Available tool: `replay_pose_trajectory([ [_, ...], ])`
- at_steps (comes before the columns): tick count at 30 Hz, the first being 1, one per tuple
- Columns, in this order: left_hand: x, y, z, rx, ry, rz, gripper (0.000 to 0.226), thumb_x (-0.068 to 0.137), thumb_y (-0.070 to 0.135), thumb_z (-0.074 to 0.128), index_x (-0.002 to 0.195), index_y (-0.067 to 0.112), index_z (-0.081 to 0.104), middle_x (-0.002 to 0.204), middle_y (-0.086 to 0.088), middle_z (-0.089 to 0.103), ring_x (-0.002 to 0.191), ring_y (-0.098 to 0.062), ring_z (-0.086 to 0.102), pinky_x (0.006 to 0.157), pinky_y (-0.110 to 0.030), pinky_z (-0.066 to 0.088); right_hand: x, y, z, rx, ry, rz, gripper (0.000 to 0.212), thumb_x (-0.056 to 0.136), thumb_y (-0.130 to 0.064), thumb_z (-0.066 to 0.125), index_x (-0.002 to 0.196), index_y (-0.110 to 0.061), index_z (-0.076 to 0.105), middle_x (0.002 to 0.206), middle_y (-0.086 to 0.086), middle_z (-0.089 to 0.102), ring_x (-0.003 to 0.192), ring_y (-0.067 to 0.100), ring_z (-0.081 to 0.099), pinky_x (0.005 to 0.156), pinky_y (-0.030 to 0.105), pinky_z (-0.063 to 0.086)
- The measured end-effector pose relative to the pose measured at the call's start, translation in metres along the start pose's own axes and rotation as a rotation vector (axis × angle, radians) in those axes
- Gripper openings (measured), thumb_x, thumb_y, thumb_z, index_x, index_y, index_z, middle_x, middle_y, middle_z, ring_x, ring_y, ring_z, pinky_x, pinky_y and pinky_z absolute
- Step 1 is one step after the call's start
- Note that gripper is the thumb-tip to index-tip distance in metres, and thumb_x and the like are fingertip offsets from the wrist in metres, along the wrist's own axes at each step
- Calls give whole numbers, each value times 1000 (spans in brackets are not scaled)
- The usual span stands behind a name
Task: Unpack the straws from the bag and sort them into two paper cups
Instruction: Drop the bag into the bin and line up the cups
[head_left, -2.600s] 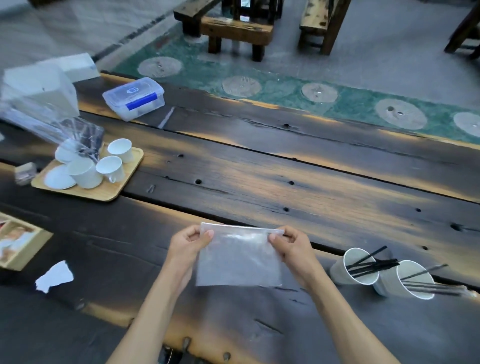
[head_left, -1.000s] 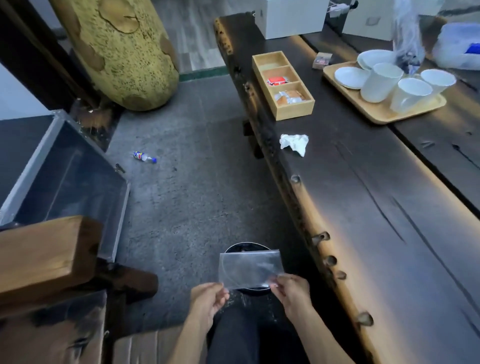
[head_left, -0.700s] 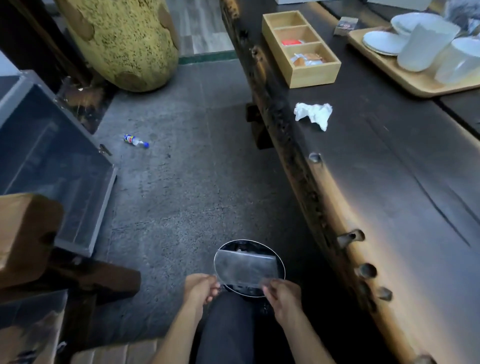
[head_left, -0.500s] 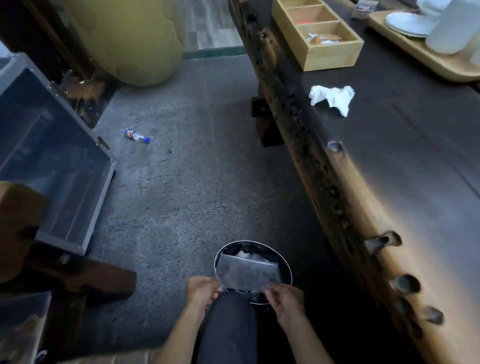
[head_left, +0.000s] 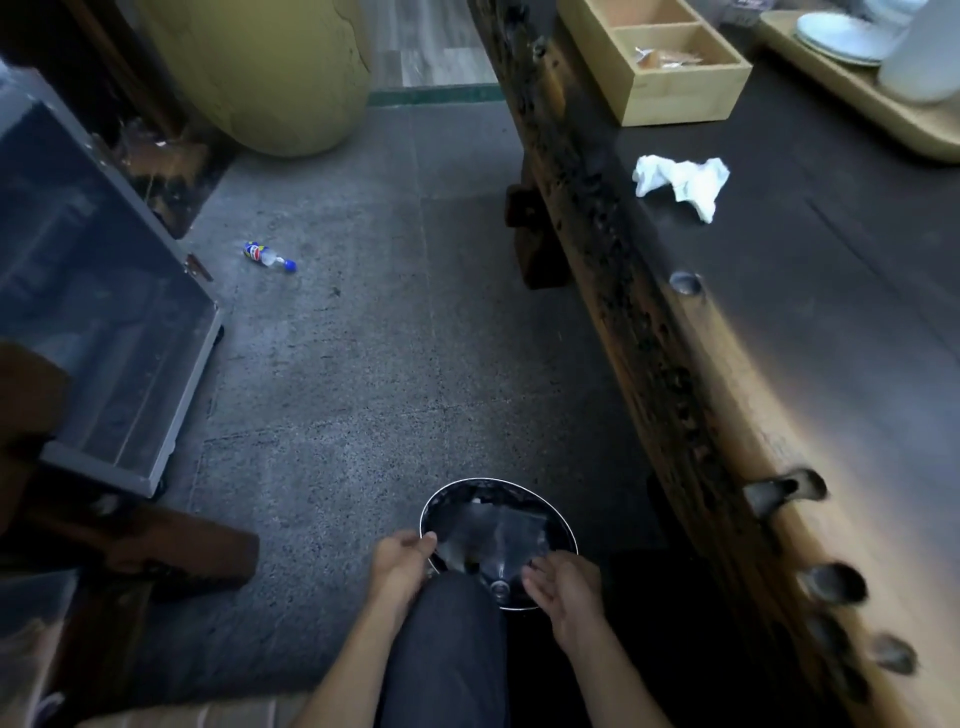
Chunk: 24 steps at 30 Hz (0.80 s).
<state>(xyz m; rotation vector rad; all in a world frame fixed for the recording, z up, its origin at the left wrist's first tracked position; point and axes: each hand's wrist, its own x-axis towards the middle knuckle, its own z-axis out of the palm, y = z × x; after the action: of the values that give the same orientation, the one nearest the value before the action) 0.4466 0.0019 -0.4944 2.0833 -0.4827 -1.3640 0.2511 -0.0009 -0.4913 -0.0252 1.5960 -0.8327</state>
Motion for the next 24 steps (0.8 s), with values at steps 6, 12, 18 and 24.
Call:
replay_pose_trajectory([
  [6,-62,60,-27,224,-17,267,56,90,30,64,142,21,45,148,-5,46,137,-22,41,115,-40,31,-69,-45,25,-232,-34,-299,30,93,-5,55,123,-5,58,110,11,67,93,22,64,83,40,54],
  [12,-164,171,-75,497,130,685,72,88,49,58,151,38,24,164,6,13,151,-15,10,120,-47,15,-200,-144,39,-612,-98,-725,53,94,-25,58,144,-18,44,148,-1,49,136,16,46,116,34,32],
  [18,-279,298,-116,684,242,968,80,88,59,51,153,41,9,165,9,-8,150,-9,-13,121,-39,1,-333,-240,37,-903,-38,-1162,71,96,-42,50,156,-27,14,164,-11,14,153,14,5,124,38,8],
  [24,-379,389,-139,742,248,1129,85,83,66,43,153,43,1,164,7,-14,149,-10,-20,121,-41,-5,-447,-316,23,-977,125,-1339,80,91,-55,43,156,-31,2,165,-13,-6,152,16,-15,120,42,-7],
])
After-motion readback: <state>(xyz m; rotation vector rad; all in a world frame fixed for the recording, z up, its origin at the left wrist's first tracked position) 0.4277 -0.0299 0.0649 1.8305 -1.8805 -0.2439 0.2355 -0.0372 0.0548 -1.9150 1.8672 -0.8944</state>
